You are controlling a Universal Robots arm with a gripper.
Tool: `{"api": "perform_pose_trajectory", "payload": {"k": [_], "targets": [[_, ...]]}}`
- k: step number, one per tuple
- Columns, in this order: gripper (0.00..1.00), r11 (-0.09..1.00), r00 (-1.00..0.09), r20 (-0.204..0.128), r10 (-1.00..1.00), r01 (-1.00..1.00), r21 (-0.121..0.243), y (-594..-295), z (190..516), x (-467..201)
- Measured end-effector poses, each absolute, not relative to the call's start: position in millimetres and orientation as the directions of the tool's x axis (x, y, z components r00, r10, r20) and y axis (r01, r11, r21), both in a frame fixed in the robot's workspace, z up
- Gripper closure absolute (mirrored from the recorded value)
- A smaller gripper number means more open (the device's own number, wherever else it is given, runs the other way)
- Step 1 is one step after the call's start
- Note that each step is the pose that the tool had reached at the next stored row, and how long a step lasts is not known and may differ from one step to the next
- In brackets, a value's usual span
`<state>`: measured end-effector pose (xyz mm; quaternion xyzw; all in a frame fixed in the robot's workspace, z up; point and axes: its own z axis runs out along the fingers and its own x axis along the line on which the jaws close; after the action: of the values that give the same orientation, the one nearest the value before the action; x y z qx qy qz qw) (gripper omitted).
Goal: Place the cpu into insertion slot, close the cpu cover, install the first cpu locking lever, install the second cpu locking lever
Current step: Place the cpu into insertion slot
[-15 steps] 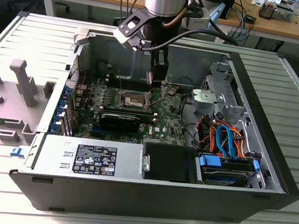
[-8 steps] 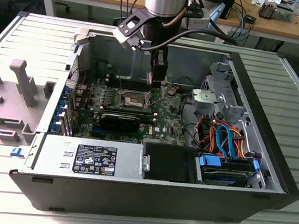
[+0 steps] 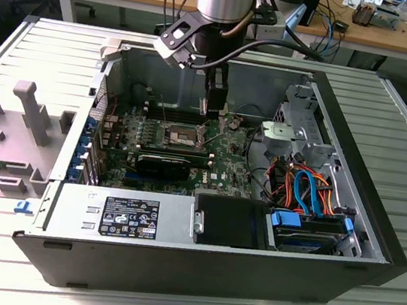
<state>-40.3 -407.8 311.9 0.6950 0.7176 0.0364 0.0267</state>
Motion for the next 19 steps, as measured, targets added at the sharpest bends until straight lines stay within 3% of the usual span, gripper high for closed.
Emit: {"api": "perform_pose_trajectory", "payload": {"k": [19], "targets": [[0.45, 0.031, -0.033, 0.012, 0.999, 0.995, 0.089, -408, 294, -44]]}}
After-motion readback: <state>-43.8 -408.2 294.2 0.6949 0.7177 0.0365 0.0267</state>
